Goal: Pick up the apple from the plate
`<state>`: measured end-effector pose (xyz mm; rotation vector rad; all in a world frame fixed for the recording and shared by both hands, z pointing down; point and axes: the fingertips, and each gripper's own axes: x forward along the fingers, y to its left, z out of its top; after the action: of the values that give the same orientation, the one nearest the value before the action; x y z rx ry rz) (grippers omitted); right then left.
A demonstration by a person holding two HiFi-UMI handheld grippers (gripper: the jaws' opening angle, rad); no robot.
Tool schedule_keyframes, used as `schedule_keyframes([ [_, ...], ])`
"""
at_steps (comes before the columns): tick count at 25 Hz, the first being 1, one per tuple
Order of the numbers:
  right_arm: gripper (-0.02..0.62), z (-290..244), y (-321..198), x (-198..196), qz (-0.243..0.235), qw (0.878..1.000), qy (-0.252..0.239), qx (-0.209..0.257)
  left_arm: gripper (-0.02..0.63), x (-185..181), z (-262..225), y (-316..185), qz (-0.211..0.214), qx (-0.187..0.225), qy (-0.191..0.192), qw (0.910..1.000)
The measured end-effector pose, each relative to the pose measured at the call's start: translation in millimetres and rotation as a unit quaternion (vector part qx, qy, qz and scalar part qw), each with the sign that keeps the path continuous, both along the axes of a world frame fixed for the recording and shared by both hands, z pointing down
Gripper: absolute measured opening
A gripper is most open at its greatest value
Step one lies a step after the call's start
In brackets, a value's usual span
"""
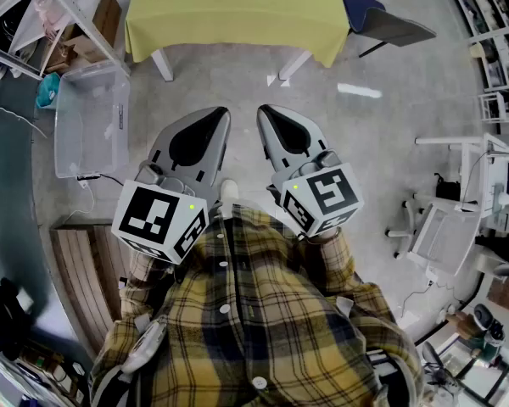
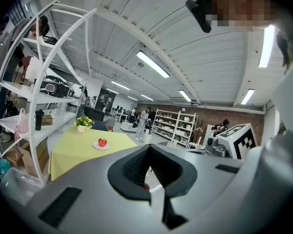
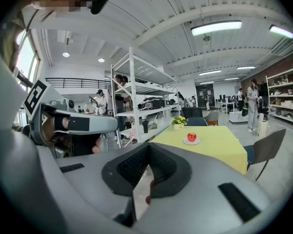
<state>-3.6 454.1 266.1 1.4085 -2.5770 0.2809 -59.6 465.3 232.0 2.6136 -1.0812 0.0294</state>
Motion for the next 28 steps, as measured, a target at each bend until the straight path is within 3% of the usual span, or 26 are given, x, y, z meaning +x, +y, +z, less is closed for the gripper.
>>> schedule_keyframes([
  [28, -0.003, 3.3, -1.5, 54.7, -0.017, 1.000, -0.020, 0.001, 0.003, 43.5, -9.5, -4.7, -0.027, 0.010, -0.007, 0.9996],
])
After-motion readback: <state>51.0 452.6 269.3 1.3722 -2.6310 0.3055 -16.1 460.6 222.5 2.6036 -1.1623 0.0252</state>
